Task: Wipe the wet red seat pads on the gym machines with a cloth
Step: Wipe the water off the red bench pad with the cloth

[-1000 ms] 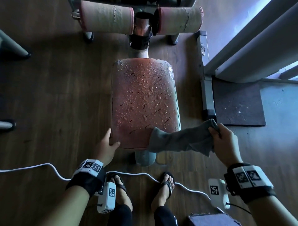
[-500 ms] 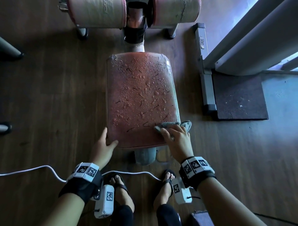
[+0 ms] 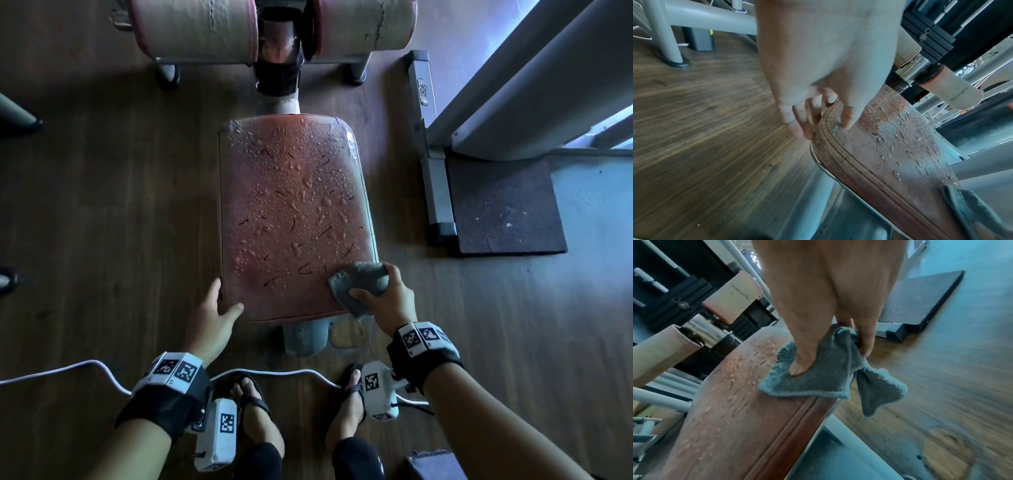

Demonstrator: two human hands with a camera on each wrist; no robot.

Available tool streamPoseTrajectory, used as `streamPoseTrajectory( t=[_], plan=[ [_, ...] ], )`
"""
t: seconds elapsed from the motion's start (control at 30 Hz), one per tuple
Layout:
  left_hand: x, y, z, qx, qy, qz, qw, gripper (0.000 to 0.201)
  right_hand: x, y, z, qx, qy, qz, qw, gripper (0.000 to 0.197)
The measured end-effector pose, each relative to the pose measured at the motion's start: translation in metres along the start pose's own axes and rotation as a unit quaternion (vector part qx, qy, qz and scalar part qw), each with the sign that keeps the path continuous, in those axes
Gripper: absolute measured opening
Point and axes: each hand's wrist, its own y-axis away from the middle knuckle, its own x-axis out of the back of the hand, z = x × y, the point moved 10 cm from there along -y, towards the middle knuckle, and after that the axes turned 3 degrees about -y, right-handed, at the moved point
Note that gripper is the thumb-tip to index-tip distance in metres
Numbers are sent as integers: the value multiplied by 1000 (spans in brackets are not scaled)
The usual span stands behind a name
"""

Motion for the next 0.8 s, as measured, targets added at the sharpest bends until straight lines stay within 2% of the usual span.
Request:
streamPoseTrajectory(
  t=[0.1,0.17,0.2,0.27,0.37,0.43,0.5,0.57,0.63,0.67,0.73,0.8],
  plan=[
    [1,1,1,3,-1,-3,1000,71,30,3,1,23,2,62,998,33],
    [2,2,3,1,-3,-5,1000,70,55,11,-4,57,-8,89,994,16],
    [2,3,5,-2,-5,-7,1000,69,64,16,-7,75,-34,83,993,13],
    [2,5,8,-3,-5,-10,1000,68,76,26,-18,98,-151,27,983,10],
    [2,8,12,0,-15,-9,1000,67,82,36,-37,90,-366,-64,924,22],
    [2,8,12,0,-17,-10,1000,67,83,33,-43,75,-423,-68,901,27],
    [1,9,11,1,-16,-12,1000,68,80,26,-43,59,-435,-52,897,27],
    [2,7,9,1,-10,-10,1000,69,78,15,-40,67,-388,-16,919,27],
    [3,5,6,-4,-2,-3,1000,69,78,11,-49,134,-198,31,971,31],
    [4,4,5,-7,-1,-1,1000,70,72,11,-54,160,-91,41,982,34],
    [3,3,3,-11,-4,-1,1000,70,51,13,-58,190,42,23,981,42],
    [2,3,2,-8,-9,-4,1000,71,30,21,-57,210,106,-2,972,46]
  ],
)
